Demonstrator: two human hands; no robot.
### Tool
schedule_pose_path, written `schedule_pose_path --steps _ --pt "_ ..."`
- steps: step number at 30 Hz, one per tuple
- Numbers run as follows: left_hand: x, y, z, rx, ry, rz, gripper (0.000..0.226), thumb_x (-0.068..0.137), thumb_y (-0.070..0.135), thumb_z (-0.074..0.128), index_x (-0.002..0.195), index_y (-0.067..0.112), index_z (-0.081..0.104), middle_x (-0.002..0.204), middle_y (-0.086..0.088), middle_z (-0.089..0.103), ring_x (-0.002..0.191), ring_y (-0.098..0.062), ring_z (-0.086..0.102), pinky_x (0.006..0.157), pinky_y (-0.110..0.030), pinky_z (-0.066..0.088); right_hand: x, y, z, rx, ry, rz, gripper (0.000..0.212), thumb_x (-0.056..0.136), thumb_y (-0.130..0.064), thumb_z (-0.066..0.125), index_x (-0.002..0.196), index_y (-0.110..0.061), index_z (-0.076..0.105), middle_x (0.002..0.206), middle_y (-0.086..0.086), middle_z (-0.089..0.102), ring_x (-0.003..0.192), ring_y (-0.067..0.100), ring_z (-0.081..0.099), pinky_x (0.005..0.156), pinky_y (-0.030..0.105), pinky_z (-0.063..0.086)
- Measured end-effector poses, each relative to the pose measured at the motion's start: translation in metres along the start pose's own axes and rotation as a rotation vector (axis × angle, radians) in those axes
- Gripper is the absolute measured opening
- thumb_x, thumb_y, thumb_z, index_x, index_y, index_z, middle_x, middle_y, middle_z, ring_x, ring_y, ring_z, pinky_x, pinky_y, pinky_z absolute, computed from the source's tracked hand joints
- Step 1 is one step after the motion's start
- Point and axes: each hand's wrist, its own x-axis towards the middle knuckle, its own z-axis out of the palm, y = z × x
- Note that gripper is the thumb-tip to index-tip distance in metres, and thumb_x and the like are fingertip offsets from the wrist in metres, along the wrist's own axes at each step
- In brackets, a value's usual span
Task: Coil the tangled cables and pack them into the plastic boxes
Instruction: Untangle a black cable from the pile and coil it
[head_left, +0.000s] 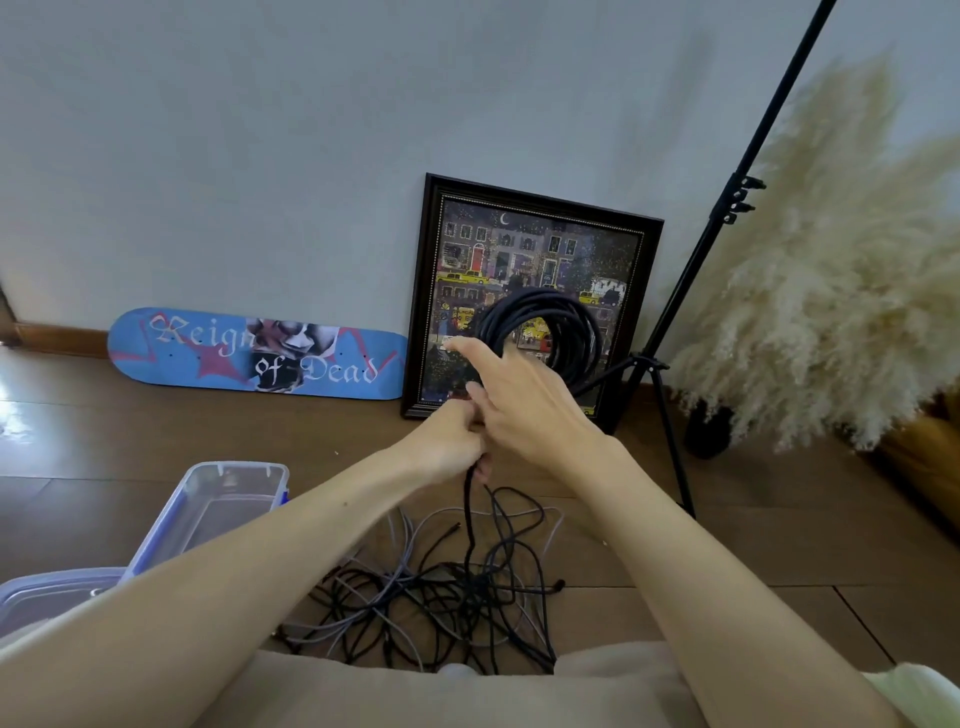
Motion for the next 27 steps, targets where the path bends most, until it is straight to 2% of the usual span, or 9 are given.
schedule_pose_path --steps 3,6,9,12,16,20,23,25,27 --pt "-0.002 0.004 -0.011 0.036 0.031 0.033 0.02 0.086 -0.004 0.054 0.074 0.011 0.057 0.054 -0.001 0.054 0.047 -0.015 0.051 0.049 -0.022 0.044 -0.001 0.006 0.0 0.21 -0.181 0.086 0.051 0.095 -0.024 0.039 0.143 -0.036 0.029 0.1 0.003 0.039 0.085 0.028 0.048 0.072 0.038 0.038" --pt "0.001 0.003 -0.019 0.045 0.066 0.006 0.024 0.079 -0.013 0.054 0.083 0.01 0.05 0.064 -0.007 0.058 0.05 -0.016 0.055 0.048 -0.021 0.045 -0.002 0.011 0.005 0.235 -0.361 0.114 0.066 0.088 -0.028 0.053 0.145 -0.038 0.02 0.104 0.006 0.043 0.08 0.028 0.05 0.059 0.031 0.033" --pt "0.002 0.0 -0.018 -0.031 0.073 -0.016 0.043 0.075 -0.017 0.057 0.096 0.012 0.032 0.068 -0.015 0.06 0.05 -0.022 0.055 0.049 -0.028 0.047 -0.006 0.012 0.012 0.188 -0.433 0.085 0.083 0.083 -0.034 0.067 0.144 -0.039 0.011 0.105 0.01 0.046 0.077 0.03 0.053 0.059 0.034 0.037" --pt "0.002 0.0 -0.011 -0.095 0.063 -0.012 0.049 0.078 -0.016 0.055 0.1 0.015 0.024 0.077 -0.019 0.057 0.055 -0.024 0.055 0.051 -0.026 0.047 -0.007 0.009 0.015 -0.023 -0.361 0.072 0.084 0.08 -0.036 0.072 0.143 -0.03 0.017 0.11 0.011 0.05 0.087 0.033 0.058 0.065 0.035 0.042" --pt "0.002 0.004 -0.003 -0.182 0.11 -0.03 0.042 0.084 -0.012 0.049 0.108 0.011 0.024 0.08 -0.01 0.052 0.06 -0.02 0.056 0.052 -0.021 0.047 -0.007 0.012 0.009 -0.192 -0.241 0.091 0.063 0.089 -0.017 0.061 0.141 -0.023 0.027 0.117 0.014 0.054 0.095 0.036 0.061 0.067 0.036 0.039" --pt "0.001 -0.005 -0.004 -0.093 -0.091 -0.145 0.038 0.087 0.002 0.058 0.113 0.013 0.034 0.099 -0.009 0.063 0.092 -0.024 0.065 0.08 -0.03 0.05 -0.009 0.016 0.008 -0.247 -0.117 0.121 0.058 0.095 -0.019 0.056 0.144 -0.023 0.025 0.11 0.01 0.06 0.086 0.032 0.063 0.059 0.032 0.036" --pt "-0.003 -0.012 -0.003 0.171 -0.226 -0.122 0.004 0.098 0.015 0.047 0.094 0.016 0.049 0.089 -0.007 0.072 0.077 -0.008 0.06 0.076 -0.025 0.045 -0.009 0.019 0.012 -0.24 -0.092 0.175 0.057 0.096 -0.021 0.053 0.146 -0.024 0.026 0.1 0.007 0.063 0.076 0.028 0.06 0.05 0.03 0.03" --pt "0.001 -0.01 -0.009 0.137 -0.049 -0.079 0.008 0.099 0.017 0.046 0.092 0.015 0.05 0.072 -0.005 0.067 0.063 -0.006 0.059 0.076 -0.027 0.049 -0.008 0.025 0.013 -0.206 -0.128 0.228 0.053 0.094 -0.018 0.054 0.143 -0.027 0.034 0.103 0.005 0.064 0.084 0.027 0.06 0.053 0.029 0.032" --pt "0.003 0.006 -0.023 -0.031 0.18 0.0 0.007 0.093 0.013 0.058 0.095 0.012 0.052 0.057 -0.001 0.056 0.046 -0.005 0.052 0.052 -0.02 0.048 -0.005 0.03 0.01 0.009 -0.188 0.339 0.038 0.094 -0.021 0.055 0.13 -0.03 0.048 0.104 0.002 0.061 0.088 0.024 0.058 0.063 0.03 0.039"
